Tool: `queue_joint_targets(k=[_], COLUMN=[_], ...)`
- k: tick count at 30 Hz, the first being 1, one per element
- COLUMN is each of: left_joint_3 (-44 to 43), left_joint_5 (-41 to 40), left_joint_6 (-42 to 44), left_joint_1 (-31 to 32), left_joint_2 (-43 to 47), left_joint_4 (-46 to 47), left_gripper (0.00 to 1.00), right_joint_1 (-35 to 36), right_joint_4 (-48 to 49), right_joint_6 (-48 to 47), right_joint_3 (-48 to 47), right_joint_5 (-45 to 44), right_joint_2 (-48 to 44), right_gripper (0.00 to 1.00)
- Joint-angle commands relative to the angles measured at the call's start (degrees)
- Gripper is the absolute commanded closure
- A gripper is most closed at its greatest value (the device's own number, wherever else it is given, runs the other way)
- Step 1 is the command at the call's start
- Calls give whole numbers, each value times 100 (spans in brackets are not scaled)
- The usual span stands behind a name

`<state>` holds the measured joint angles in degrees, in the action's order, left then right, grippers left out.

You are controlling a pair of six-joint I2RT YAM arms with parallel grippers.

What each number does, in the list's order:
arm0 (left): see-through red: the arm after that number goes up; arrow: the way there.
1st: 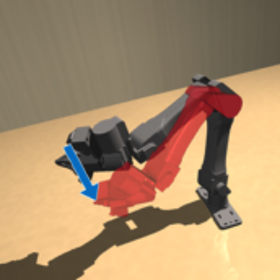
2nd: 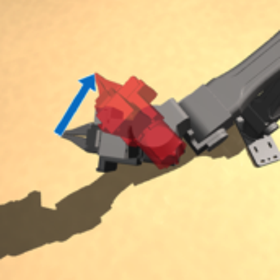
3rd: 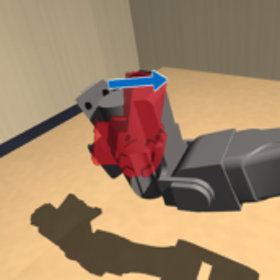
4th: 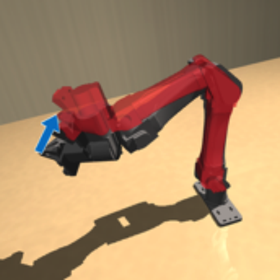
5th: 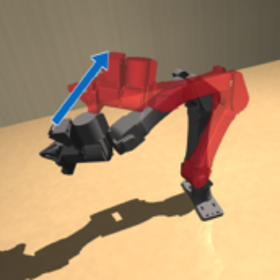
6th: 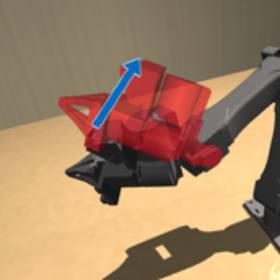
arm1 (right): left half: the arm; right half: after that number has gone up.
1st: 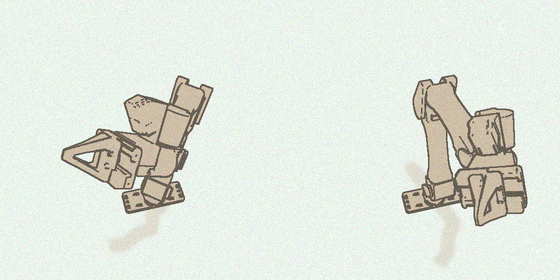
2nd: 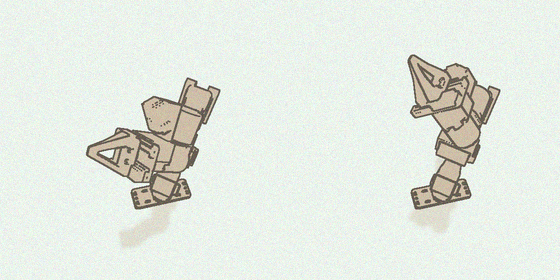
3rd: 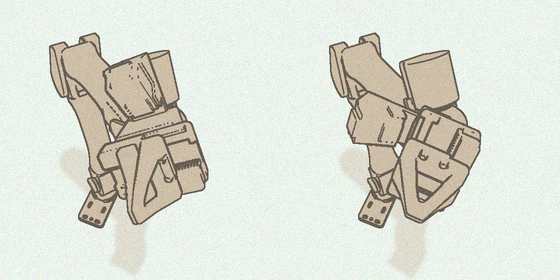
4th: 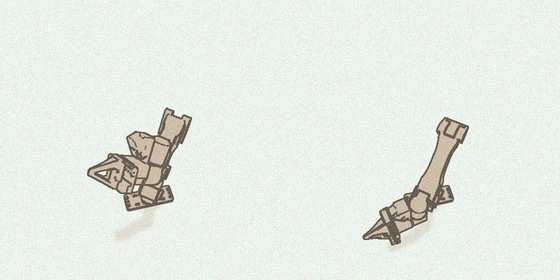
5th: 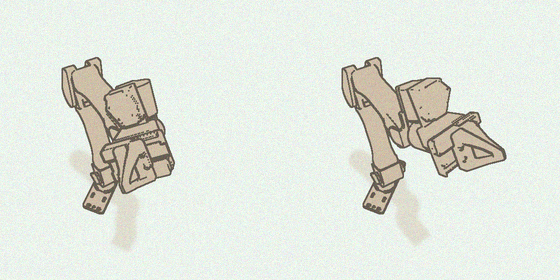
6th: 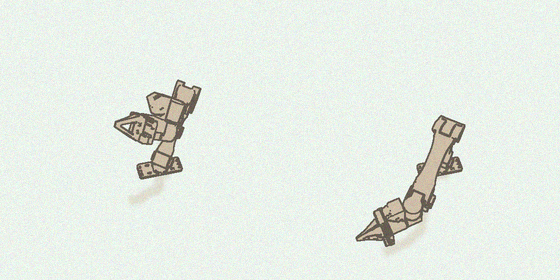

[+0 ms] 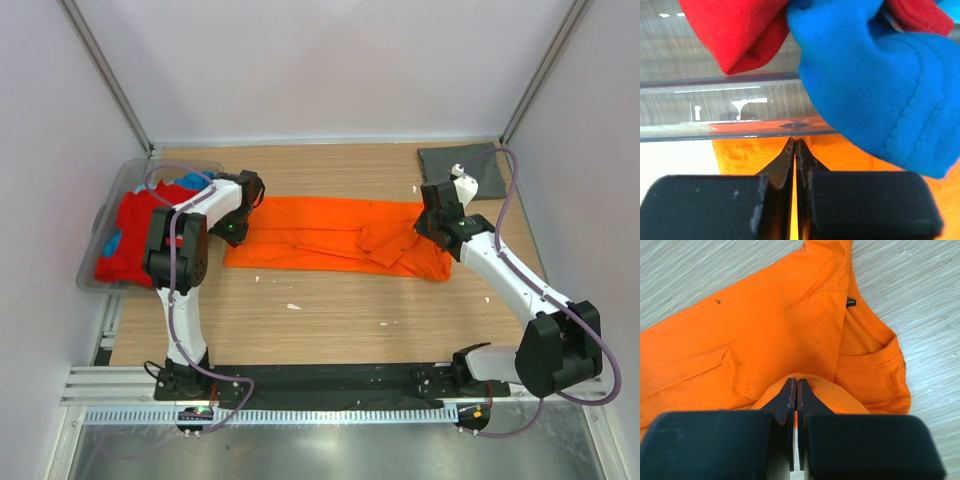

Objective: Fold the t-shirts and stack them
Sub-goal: Fold the tshirt

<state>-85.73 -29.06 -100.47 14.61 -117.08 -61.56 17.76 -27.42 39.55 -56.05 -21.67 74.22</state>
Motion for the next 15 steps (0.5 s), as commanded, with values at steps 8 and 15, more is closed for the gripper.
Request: queue_joint_targets(k=[8,15], left_joint_3=[-110,144], left_joint_5=[-399,-311], left_joint_6=[-26,-79], left_joint_1=[7,7], left_joint_2=[334,528], left_joint_4=[-190,126], left_gripper=[100,100], right_joint_1=[-27,-27], right_joint_4=[131,88], right_joint_6=[62,53], right_joint_3=[-213,-275], right_joint_5=[-83,-118], right_joint_2=[-267,-91], right_gripper=[99,99])
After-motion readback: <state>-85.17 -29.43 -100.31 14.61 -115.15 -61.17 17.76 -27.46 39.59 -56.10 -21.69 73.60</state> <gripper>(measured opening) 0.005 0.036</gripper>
